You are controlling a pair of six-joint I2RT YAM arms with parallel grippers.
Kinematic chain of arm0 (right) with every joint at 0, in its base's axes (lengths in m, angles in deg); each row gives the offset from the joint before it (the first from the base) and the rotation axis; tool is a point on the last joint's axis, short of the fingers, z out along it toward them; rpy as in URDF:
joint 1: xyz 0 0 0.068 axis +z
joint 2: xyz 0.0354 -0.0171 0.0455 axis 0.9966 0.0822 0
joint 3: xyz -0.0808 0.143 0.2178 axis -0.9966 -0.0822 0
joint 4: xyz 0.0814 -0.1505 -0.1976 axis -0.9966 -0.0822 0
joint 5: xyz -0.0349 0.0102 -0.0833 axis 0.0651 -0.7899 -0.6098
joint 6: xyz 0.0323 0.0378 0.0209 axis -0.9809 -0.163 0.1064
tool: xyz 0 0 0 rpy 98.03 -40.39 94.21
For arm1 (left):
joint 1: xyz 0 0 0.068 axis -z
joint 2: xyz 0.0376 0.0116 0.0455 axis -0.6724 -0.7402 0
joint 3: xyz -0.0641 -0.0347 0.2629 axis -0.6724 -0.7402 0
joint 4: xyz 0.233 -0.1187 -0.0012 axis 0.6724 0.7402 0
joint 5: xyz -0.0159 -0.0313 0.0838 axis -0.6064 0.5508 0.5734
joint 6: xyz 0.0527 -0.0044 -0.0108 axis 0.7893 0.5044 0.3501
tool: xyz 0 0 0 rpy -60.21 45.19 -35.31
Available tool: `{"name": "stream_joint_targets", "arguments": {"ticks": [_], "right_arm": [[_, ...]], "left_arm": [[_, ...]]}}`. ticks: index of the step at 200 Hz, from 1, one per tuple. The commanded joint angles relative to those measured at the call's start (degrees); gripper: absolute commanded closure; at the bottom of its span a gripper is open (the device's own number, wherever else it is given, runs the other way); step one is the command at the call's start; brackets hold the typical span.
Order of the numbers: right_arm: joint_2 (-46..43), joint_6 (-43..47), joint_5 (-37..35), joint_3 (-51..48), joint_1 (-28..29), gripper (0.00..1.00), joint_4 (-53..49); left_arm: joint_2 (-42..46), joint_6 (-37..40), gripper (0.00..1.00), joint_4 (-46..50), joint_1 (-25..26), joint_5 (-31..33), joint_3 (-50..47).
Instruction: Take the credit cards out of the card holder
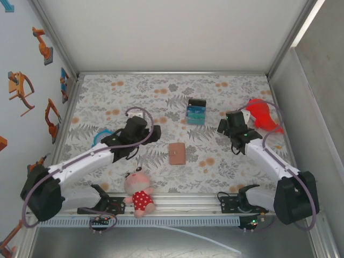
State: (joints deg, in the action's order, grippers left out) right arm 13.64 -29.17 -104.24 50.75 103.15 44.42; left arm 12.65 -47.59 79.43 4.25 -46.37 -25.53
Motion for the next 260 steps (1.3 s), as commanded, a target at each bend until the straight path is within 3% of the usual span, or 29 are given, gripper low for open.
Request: {"name": "stream_joint_targets", "arguments": {"ticks": [1,56,143,218,260], "right_arm": [[2.09,-3.23,-0.73,2.73,0.68,0.0,-2.32],[6.4,-1.87,-1.08,7.07,1.0,0.01,-6.33],[6.79,-2.09,0.0,6.47,0.96,0.01,-6.32],[6.97,-1.92,0.16,6.47,0.93,0.01,-6.3],[6.93,-1.92,0.11,6.47,0.95,0.01,-6.26]], "left_arm": [[-5.92,-2.58,0.03,3.71,2.98,-0.38,4.42],[-19.01,-1.87,0.03,5.93,10.93,-6.45,11.59],[-25.14,-2.2,0.03,9.13,13.7,-12.94,13.46],[-31.53,-0.16,0.03,14.34,15.07,-11.78,18.66],[-31.79,2.27,0.03,21.04,15.29,-7.2,19.17]]}}
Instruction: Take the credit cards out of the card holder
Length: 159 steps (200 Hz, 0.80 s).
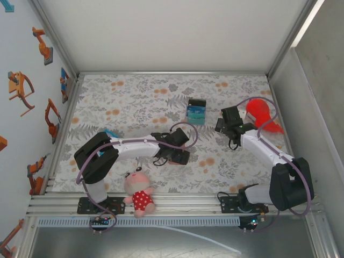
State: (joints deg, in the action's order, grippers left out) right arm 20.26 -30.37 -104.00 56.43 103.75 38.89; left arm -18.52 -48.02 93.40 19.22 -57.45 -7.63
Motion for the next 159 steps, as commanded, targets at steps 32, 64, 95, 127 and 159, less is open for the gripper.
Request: {"name": "stream_joint_targets", "arguments": {"ticks": [32,64,95,127,159], "right_arm": [[0.43,-1.06,-0.05,0.84,0.3,0.01,-0.84],[0.15,-1.29,0.32,1.22,0.29,0.01,-1.44],[-0.44,-1.67,1.7,1.48,0.31,0.01,-1.62],[-0.76,-1.48,2.62,2.17,0.29,0.0,-2.36],[-0.62,-0.56,5.75,3.17,0.32,0.0,-3.37]], "left_arm": [[0.4,5.4,0.03,11.09,0.23,7.08,0.76],[2.26,8.07,0.01,12.23,-0.12,7.23,-0.11],[2.56,13.3,0.04,8.72,-0.39,3.8,-0.19],[-0.06,19.67,0.03,6.43,-0.39,0.8,1.35],[-2.94,23.38,0.03,5.79,-0.87,-0.08,1.77]]}}
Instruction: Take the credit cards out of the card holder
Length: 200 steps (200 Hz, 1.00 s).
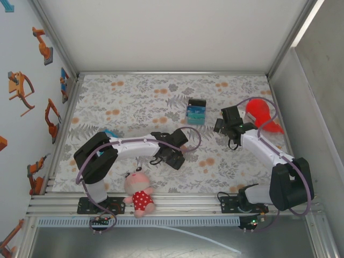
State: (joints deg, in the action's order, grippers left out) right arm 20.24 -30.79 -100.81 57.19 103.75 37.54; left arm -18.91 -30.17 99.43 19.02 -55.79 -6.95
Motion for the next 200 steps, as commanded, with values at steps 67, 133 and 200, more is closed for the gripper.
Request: {"name": "stream_joint_targets", "arguments": {"ticks": [67,133,200], "right_arm": [[0.39,3.86,19.93,5.4,0.3,0.01,-4.57],[3.45,8.11,45.18,4.75,0.34,0.01,-1.7],[10.33,1.48,67.99,2.14,0.32,0.06,10.62]], "left_arm": [[-1.98,8.36,0.26,-4.82,-3.19,-2.77,-2.09],[3.52,11.34,0.48,-7.73,-3.36,1.71,-5.5],[12.34,12.78,0.5,-9.78,-2.61,6.01,-7.95]]}}
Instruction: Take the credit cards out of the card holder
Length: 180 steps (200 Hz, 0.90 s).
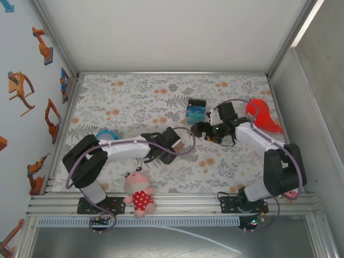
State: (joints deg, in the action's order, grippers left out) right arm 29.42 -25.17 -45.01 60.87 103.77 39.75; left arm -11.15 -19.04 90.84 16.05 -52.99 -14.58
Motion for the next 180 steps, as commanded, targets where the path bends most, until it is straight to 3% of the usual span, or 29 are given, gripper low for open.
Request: {"name": "stream_joint_targets", "arguments": {"ticks": [1,96,150,180], "right_arm": [[1.18,-4.37,12.46,-1.63,0.22,0.06,8.72],[3.54,-21.43,24.07,-6.81,0.64,0.11,32.74],[4.02,-22.47,23.73,-5.96,3.25,0.19,33.04],[5.12,-23.25,23.38,-5.59,4.78,0.33,33.85]], "left_arm": [[4.72,1.62,0.5,-1.21,0.34,3.31,-0.33],[12.27,3.88,0.51,-2.64,2.73,4.19,0.44],[11.02,3.93,0.51,-3.07,3.48,5.24,1.97],[11.02,3.99,0.51,-4.17,3.55,5.52,2.18]]}}
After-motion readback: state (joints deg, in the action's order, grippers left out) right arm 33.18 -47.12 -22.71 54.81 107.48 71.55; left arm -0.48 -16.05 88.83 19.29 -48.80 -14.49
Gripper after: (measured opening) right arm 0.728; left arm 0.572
